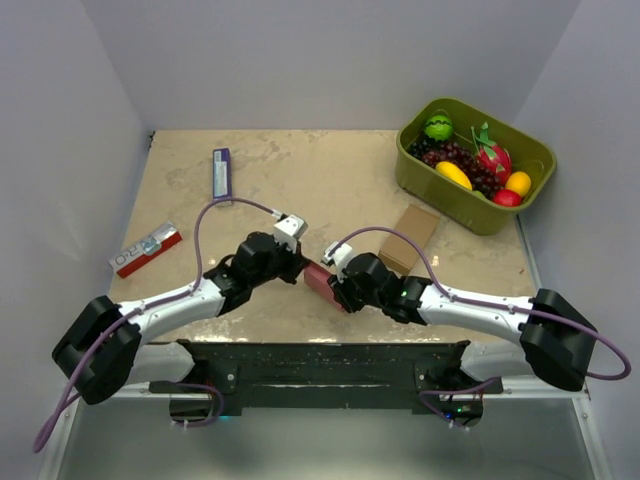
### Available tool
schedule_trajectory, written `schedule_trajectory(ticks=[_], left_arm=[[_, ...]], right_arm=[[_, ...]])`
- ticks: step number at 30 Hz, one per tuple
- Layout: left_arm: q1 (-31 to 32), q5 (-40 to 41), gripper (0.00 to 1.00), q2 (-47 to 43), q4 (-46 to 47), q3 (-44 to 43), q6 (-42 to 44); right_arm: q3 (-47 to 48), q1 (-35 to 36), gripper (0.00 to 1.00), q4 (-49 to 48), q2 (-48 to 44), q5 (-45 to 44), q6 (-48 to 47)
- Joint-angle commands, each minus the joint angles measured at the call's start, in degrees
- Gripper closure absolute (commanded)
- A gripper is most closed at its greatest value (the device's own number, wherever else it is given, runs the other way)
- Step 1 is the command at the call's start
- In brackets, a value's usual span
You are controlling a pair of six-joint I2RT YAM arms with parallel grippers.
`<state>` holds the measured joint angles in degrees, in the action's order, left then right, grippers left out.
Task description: Fold the paper box
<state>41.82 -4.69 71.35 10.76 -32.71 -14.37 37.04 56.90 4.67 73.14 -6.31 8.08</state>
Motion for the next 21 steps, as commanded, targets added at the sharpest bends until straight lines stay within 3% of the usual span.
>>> schedule_trajectory(ticks=[1,9,21], left_arm=[[1.1,-1.4,1.0,-0.2,5.3,5.8,-7.2],[1.1,-1.0,1.0,-2.7,16.2,13.0,-4.5],[1.1,1.4,1.0,-5.5,15.9,16.5,-1.5]], right_arm=[[0.5,-0.7,0.84,-9.7,-1.6,1.5,-0.8],[0.6,-1.2,0.85,-10.8,-1.6,4.5,-1.7],[1.3,-1.5,0.84,-7.0,-3.5,8.6,-4.1]])
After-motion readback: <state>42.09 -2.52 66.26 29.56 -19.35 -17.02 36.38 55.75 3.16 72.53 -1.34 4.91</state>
